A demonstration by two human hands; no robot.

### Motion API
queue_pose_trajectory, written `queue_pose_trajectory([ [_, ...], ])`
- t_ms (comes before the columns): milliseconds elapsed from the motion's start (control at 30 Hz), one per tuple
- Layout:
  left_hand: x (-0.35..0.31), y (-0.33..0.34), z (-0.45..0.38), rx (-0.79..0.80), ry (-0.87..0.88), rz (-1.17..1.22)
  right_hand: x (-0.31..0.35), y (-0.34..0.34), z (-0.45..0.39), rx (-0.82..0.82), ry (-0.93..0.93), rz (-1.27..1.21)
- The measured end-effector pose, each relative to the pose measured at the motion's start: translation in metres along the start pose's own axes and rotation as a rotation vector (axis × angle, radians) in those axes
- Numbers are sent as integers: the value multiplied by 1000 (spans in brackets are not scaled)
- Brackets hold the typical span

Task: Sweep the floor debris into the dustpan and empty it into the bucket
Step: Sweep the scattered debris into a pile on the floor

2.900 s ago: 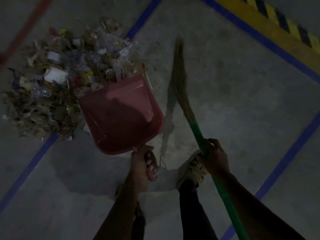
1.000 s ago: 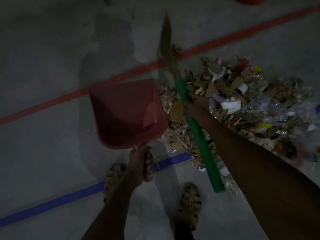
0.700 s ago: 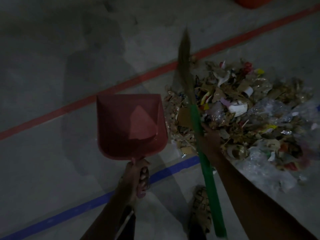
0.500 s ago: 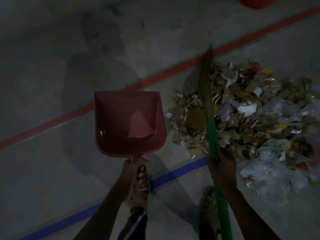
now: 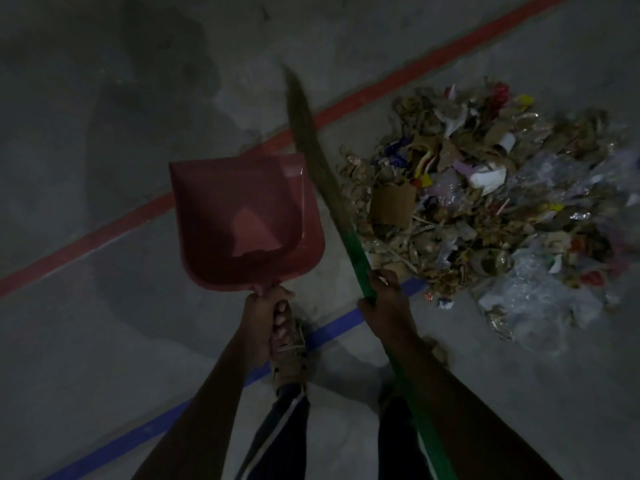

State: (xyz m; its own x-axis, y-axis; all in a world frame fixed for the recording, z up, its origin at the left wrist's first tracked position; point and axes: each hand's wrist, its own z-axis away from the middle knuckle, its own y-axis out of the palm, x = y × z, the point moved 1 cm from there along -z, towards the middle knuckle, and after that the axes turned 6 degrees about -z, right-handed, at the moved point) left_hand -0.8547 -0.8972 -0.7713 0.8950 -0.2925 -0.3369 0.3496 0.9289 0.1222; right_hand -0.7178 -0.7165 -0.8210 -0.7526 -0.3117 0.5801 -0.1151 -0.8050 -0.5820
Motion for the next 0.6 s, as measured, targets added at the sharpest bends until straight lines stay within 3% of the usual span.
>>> queue_pose_trajectory([
  [167,13,-10,-2,-7,-10,-11,-32,-14,26,-12,177,273],
  [333,32,-18,-14,-49,-42,-79,-57,-21,53,-101,-7,301],
  [600,59,-1,-33,-87,-37,-51,-105,-7,54,84,-38,222],
])
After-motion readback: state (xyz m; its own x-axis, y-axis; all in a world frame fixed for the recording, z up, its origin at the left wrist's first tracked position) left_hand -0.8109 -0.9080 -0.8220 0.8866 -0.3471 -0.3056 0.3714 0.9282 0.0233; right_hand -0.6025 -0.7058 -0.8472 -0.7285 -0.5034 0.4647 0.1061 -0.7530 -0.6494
